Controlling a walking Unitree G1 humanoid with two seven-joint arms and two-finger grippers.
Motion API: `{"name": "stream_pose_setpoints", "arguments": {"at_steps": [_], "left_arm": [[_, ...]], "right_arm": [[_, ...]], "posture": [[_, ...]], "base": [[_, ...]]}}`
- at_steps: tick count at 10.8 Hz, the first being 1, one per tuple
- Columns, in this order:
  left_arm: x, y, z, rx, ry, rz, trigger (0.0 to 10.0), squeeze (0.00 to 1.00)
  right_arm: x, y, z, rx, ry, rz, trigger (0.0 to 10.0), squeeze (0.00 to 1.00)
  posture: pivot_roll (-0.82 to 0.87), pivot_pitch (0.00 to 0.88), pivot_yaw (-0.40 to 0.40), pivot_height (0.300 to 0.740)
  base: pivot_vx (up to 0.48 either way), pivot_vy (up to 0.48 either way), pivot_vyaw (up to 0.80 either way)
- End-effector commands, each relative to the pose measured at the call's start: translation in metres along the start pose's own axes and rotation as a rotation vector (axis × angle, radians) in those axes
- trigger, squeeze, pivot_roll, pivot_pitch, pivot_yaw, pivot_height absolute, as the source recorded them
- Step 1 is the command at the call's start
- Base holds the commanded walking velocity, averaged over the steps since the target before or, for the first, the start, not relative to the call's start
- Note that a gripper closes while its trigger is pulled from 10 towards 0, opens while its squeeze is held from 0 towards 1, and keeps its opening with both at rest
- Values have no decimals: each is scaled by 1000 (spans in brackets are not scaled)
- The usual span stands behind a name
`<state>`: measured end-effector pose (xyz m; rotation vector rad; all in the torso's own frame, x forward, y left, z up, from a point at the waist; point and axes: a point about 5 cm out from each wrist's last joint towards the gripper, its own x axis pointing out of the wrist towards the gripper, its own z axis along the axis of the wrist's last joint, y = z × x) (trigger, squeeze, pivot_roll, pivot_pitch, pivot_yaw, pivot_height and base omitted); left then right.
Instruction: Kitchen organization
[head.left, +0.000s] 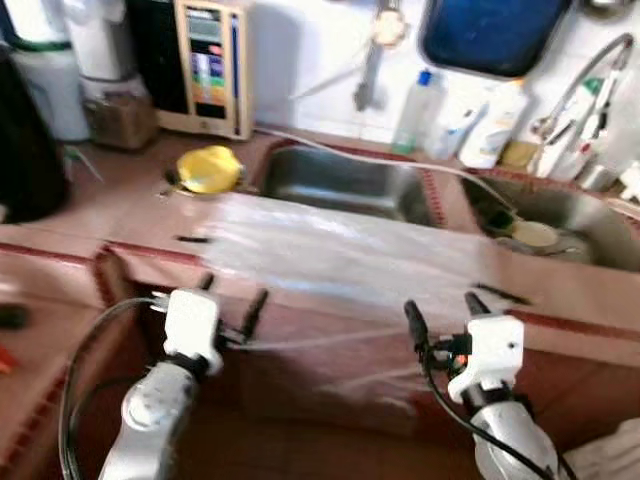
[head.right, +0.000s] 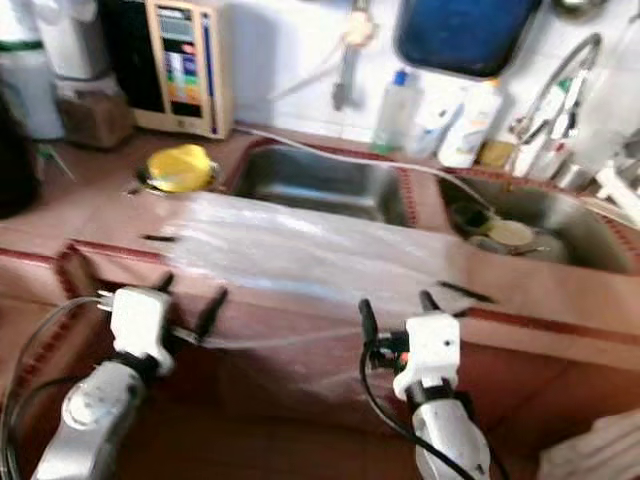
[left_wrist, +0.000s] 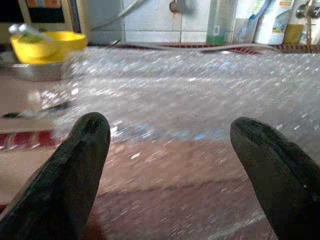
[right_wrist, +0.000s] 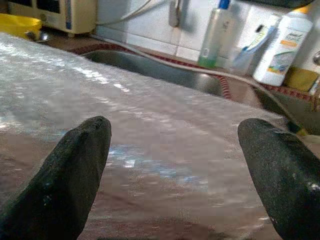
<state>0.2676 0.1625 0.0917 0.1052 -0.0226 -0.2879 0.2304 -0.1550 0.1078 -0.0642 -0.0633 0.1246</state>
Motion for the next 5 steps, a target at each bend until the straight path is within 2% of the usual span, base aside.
{"name": "stream_pose_setpoints", "arguments": {"at_steps": [1,4,5], "left_arm": [[9,-7,15,48,-55,2,10000,0],[10,2,16,24,-49,34,10000,0],[10,0,14,17,-43,26,10000,0]], "right_arm": [[0,-8,3,-24,-7,-20,10000,0],[2,-6,5,-41,-24,-5,10000,0],[3,-3,5,-47,-28,2,10000,0]], "posture": [[54,0,-65,740],[57,0,-60,740],[60,0,-62,740]], "base": [[0,0,0],[0,0,0],[0,0,731]]}}
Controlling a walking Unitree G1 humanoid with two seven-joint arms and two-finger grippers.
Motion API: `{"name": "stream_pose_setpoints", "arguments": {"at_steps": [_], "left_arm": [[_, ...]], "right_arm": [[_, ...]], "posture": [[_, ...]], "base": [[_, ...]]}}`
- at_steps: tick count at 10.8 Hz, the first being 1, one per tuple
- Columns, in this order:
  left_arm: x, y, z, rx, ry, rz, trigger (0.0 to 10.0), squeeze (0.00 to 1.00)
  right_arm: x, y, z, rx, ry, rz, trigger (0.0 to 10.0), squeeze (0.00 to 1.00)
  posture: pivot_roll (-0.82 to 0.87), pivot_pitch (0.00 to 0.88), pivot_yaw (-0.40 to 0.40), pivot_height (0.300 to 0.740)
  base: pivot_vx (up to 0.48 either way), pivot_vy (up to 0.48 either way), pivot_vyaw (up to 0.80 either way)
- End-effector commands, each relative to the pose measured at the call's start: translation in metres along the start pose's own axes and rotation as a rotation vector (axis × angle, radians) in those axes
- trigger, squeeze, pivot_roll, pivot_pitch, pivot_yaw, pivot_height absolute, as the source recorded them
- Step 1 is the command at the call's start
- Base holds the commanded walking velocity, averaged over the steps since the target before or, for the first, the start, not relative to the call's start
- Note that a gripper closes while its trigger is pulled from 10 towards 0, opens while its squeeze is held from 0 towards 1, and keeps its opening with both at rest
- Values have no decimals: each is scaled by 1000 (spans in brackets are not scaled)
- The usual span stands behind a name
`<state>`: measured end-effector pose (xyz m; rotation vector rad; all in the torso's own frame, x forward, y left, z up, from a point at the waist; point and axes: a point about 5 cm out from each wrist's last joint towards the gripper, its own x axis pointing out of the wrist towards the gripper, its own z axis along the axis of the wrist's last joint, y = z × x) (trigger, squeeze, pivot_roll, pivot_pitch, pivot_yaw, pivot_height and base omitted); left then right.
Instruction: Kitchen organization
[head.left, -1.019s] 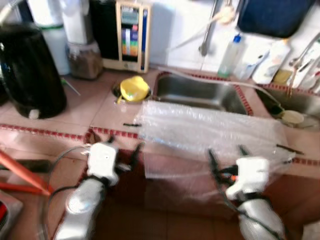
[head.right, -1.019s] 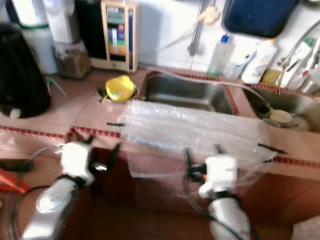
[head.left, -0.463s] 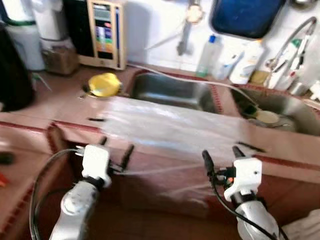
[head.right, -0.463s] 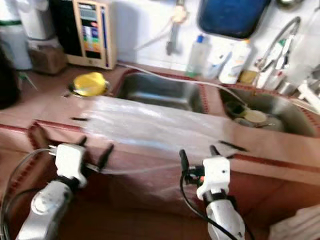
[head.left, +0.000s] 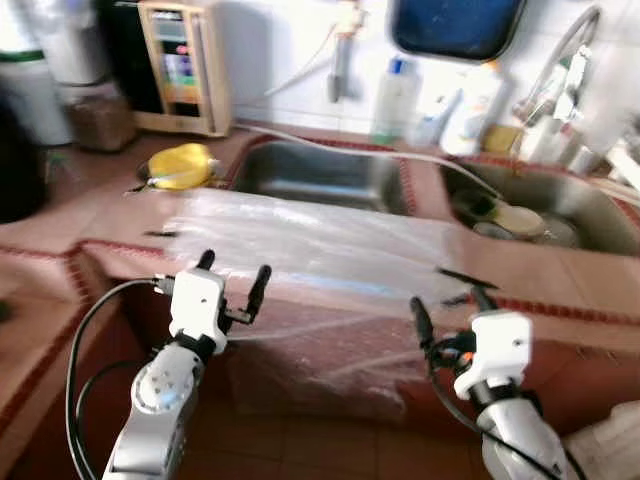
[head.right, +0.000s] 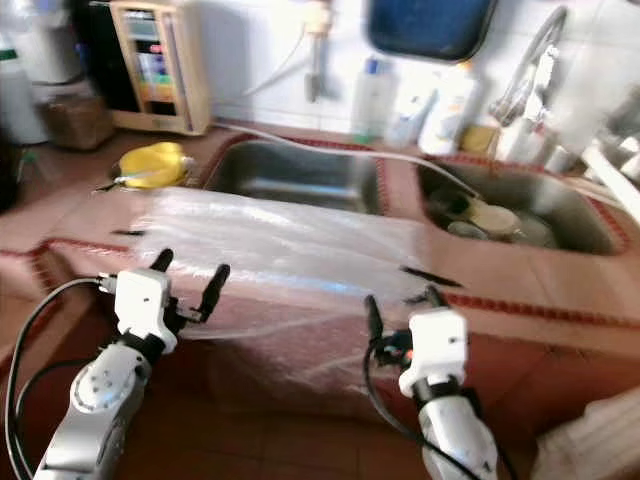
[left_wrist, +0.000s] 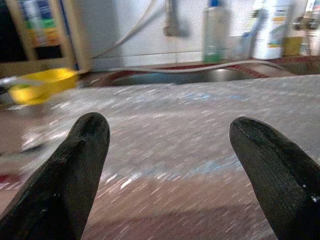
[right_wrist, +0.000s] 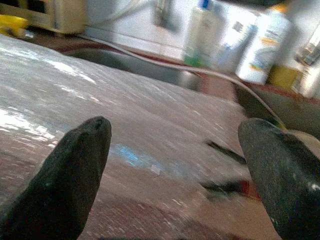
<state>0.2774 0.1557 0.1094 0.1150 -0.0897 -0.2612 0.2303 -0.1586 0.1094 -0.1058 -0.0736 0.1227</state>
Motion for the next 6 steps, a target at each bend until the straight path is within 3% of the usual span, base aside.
{"name": "stream_pose_setpoints", "arguments": {"at_steps": [1,2,6], "left_arm": [[-1,-1,-4,1,26,-3,10000,0],[-2,-2,-5,0,30,-6,10000,0],[-3,-10,-6,-27,27,-76,10000,0]], "right_arm": [[3,1,3,-22,-13,12,10000,0],[3,2,2,-8,-12,9,10000,0],[1,-1,1,-1,-11,-17,10000,0]], "posture": [[60,0,-62,740],[61,0,-61,740],[59,0,-55,740]], "base": [[0,0,794],[0,0,788],[0,0,0]]}}
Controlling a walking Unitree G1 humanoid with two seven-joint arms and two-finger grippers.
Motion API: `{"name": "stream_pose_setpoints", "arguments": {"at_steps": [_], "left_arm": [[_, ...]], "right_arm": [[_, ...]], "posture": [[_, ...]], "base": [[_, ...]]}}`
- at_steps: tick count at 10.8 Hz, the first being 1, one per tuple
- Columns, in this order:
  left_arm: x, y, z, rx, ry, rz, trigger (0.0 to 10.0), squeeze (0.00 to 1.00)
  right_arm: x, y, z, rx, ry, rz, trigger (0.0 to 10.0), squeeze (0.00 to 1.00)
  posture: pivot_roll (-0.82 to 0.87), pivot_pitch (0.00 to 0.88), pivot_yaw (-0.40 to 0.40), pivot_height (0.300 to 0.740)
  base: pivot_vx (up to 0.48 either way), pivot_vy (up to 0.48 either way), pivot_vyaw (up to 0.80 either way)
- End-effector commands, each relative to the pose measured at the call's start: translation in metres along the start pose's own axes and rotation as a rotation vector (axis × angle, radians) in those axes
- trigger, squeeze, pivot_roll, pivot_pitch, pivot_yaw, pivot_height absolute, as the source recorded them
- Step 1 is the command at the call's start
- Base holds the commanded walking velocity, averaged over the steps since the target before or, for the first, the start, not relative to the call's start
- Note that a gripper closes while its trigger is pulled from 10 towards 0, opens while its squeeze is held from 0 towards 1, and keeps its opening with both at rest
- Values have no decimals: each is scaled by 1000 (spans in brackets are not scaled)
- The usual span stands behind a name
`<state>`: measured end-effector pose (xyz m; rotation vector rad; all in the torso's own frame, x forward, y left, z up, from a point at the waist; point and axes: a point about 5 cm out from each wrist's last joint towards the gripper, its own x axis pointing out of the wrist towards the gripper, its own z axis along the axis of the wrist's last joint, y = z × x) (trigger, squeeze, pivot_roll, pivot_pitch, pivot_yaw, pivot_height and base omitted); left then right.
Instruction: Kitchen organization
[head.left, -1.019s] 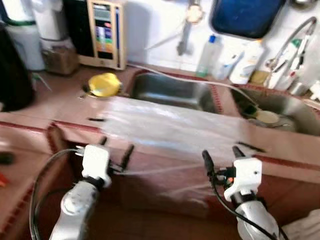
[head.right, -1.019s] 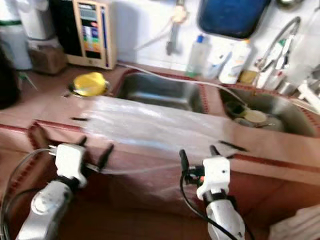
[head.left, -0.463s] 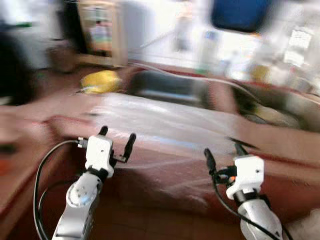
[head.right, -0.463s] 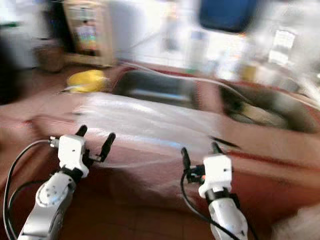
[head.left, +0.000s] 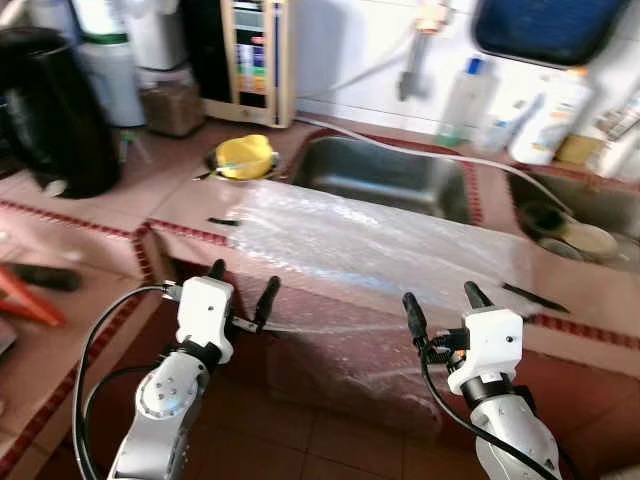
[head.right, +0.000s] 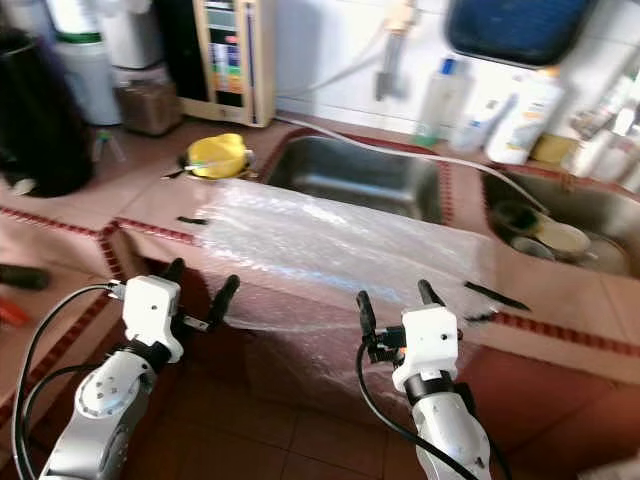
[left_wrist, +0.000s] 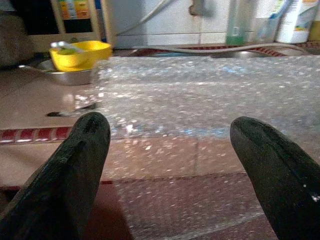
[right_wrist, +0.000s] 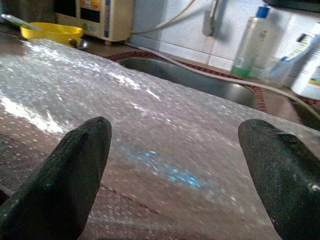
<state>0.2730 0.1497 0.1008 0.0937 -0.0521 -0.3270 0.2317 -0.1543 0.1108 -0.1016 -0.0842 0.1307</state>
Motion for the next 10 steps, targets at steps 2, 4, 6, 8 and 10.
{"name": "stream_pose_setpoints", "arguments": {"at_steps": [2,4,6,8,10], "left_arm": [[2,-4,6,-12,-30,-36,10000,0],[5,-2,8,-25,-40,-31,10000,0],[6,-1,8,-26,-43,-27,10000,0],[6,-1,8,-28,-43,-25,10000,0],[6,-1,9,-30,-44,-26,10000,0]], "right_arm": [[-1,-5,0,-5,-2,-28,10000,0],[1,-5,2,-6,-11,-22,10000,0],[2,-3,2,-6,-16,-7,10000,0],[2,-2,2,-8,-16,-3,10000,0],[2,-2,2,-14,-15,4,10000,0]], "posture": [[55,0,-57,740],[58,0,-58,740],[59,0,-58,740],[60,0,-59,740],[58,0,-59,740]], "base": [[0,0,0],[0,0,0],[0,0,0],[0,0,0],[247,0,0]]}}
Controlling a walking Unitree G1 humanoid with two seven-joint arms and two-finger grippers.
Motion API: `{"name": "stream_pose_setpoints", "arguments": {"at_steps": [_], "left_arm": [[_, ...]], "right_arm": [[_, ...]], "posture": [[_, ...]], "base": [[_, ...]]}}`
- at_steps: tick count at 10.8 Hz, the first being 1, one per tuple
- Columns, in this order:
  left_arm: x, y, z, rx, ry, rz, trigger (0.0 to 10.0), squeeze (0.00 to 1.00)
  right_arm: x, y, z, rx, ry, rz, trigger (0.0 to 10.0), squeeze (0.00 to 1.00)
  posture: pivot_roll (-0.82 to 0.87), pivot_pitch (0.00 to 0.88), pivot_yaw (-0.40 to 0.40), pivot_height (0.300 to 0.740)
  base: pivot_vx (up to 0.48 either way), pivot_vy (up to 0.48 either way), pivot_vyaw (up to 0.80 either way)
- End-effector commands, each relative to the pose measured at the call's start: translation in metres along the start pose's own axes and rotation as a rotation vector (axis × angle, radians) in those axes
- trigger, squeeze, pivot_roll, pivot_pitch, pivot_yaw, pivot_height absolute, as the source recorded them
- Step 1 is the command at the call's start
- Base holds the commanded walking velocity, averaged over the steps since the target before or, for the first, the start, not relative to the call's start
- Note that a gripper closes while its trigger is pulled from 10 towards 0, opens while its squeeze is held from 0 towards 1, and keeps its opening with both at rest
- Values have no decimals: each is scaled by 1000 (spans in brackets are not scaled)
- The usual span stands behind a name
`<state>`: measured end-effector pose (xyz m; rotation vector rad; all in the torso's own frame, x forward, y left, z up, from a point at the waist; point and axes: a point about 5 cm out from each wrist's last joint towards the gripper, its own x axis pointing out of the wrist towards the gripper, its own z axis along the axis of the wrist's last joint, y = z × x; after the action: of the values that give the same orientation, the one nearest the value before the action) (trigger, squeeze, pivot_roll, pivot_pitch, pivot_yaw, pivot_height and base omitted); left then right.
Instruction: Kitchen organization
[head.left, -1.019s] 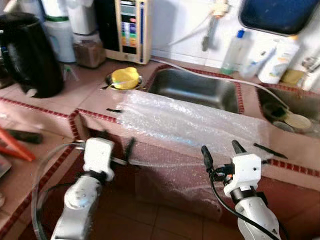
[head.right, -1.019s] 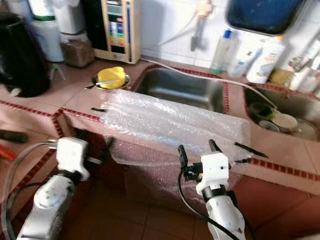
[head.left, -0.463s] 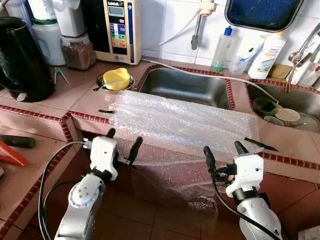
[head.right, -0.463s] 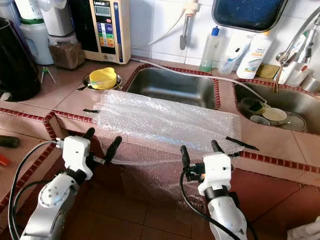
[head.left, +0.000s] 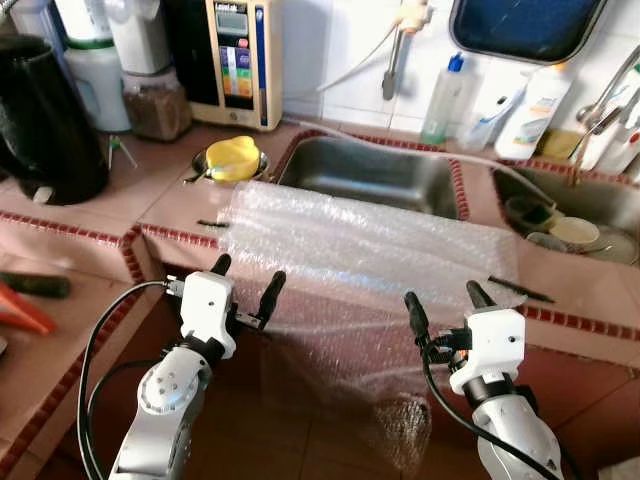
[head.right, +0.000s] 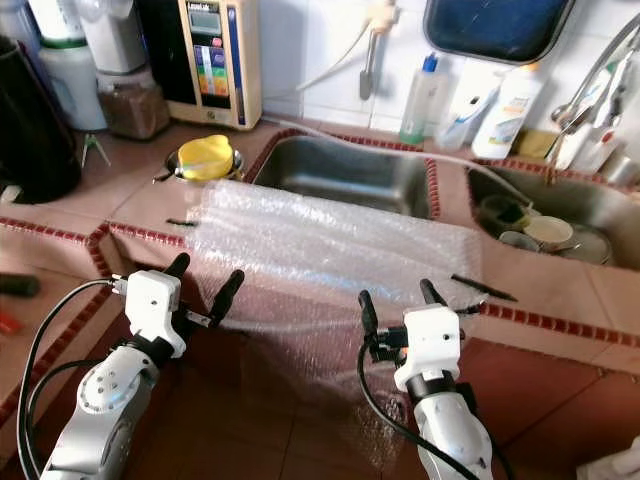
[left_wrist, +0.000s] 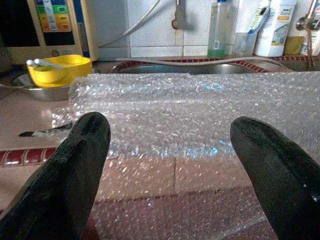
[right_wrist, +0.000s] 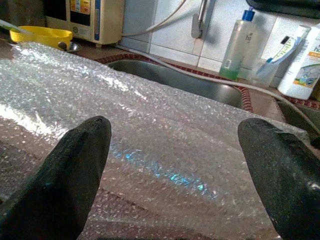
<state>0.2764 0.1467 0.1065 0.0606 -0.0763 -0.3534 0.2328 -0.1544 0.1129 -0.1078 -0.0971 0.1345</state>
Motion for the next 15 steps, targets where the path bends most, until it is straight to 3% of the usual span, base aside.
{"name": "stream_pose_setpoints", "arguments": {"at_steps": [1,15], "left_arm": [[2,0,3,-3,-14,-3,10000,0],[1,0,2,4,-11,-3,10000,0]], "right_arm": [[1,-1,0,-9,-3,2,10000,0],[3,-3,1,-30,-17,13,10000,0]], "posture": [[58,0,-59,740],[56,0,-56,740]], "base": [[251,0,0],[298,0,0]]}}
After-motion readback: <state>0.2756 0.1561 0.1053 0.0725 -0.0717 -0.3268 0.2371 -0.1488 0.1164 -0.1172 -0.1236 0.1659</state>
